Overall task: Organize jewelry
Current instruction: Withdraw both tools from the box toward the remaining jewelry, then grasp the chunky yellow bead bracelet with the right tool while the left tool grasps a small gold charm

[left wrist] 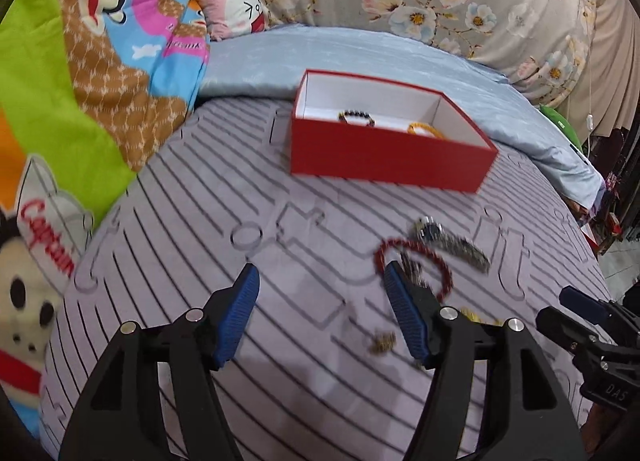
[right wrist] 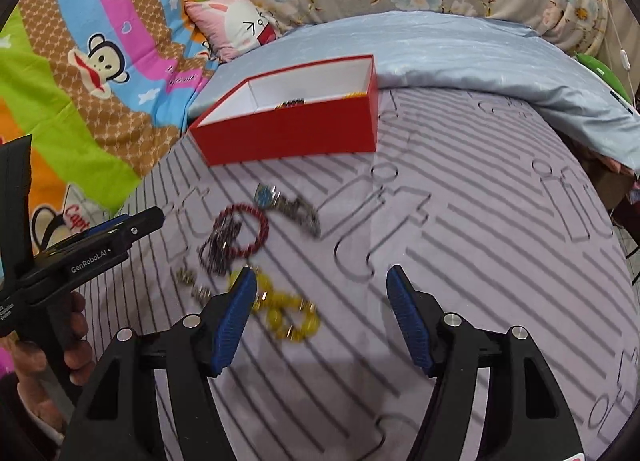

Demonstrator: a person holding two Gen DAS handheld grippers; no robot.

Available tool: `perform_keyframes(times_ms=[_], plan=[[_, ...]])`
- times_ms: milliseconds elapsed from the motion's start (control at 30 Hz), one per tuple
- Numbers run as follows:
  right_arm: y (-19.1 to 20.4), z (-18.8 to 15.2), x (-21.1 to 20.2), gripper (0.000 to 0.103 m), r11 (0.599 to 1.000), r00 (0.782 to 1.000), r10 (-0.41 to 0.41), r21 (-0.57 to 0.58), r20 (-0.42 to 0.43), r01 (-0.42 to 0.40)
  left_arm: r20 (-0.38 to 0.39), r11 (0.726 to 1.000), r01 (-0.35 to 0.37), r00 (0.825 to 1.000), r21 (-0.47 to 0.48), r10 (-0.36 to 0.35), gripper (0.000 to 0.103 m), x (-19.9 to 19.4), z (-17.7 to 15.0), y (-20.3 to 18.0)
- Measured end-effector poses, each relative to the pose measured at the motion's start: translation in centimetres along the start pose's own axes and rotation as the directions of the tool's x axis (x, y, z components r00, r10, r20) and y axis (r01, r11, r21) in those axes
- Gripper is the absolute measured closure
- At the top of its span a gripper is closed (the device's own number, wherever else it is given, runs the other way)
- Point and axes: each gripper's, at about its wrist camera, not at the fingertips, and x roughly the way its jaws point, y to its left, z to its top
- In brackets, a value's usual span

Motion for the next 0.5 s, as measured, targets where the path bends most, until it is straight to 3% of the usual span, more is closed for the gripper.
perform_keyframes(times_ms=[300,500], plan=[[1.7,-2.7,0.7,0.045,0.999,1.000,0.012,-0.037,-0.025,-0.013,-0.027,0.999,0.037,0.999,-0.003,-0.037,0.041,-0.6,-4.1,-0.6],[1.6,-2.0,2.0,0.046,0.999,0.999,0.025,-0.022,-0.040,-0.025,-0.037,0.998,0.060,0.998,0.029,-0.059,0.041,-0.6,-4.3,-1.1]])
